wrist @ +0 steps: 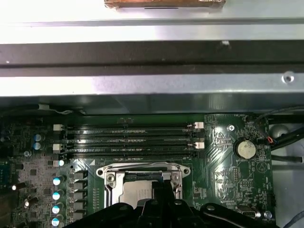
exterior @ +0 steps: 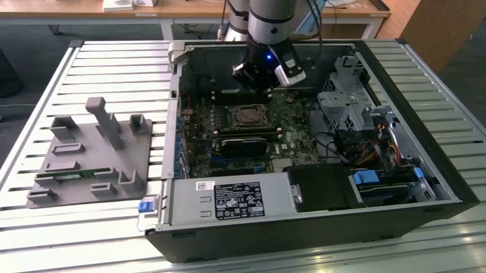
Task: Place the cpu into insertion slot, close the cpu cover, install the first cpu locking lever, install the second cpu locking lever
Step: 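Install the second cpu locking lever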
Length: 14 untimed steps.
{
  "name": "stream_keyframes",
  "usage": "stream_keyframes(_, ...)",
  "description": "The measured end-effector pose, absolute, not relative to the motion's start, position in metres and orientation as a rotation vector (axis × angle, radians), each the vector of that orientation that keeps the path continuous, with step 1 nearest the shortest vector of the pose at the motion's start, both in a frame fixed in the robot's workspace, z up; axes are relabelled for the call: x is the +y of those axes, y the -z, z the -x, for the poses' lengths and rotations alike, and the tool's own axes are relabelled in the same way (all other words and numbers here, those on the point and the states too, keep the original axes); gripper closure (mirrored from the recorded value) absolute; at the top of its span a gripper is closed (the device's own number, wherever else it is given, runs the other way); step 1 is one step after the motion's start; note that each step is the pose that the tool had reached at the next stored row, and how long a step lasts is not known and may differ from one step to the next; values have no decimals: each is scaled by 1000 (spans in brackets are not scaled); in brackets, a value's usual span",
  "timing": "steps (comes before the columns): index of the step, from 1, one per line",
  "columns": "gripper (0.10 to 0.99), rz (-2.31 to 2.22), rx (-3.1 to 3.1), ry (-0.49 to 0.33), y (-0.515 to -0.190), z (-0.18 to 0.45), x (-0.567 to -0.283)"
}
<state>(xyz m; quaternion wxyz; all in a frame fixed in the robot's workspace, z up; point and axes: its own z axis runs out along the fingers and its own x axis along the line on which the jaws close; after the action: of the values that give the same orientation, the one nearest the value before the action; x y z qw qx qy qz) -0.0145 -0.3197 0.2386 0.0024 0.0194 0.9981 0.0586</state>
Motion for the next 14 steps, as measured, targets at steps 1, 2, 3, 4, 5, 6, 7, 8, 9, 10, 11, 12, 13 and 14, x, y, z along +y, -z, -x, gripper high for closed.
stream_keyframes(1,980,-61,3131,-184,-239,15,-321)
stream_keyframes(2,980,-61,3131,-184,-239,15,-321)
stream_keyframes(3,980,-61,3131,-184,-239,15,-322)
stream_keyframes(4,980,-61,3131,-184,-239,15,-323)
stream_keyframes(5,980,-61,3131,-184,-239,15,-324)
stream_keyframes(6,980,-61,3131,-184,-239,15,-325)
stream_keyframes(7,980,-61,3131,-184,-239,15,-326)
stream_keyframes(8,980,-61,3131,-184,-238,15,-326)
stream_keyframes(9,980,-61,3131,-183,-239,15,-327)
stream_keyframes(10,980,-61,3131,-183,-240,15,-327)
stream_keyframes(11,980,-61,3131,-183,-241,15,-327)
stream_keyframes(12,980,-61,3131,-184,-243,15,-327)
stream_keyframes(13,980,-61,3131,-184,-245,15,-327)
stream_keyframes(14,980,-61,3131,-184,-247,15,-327)
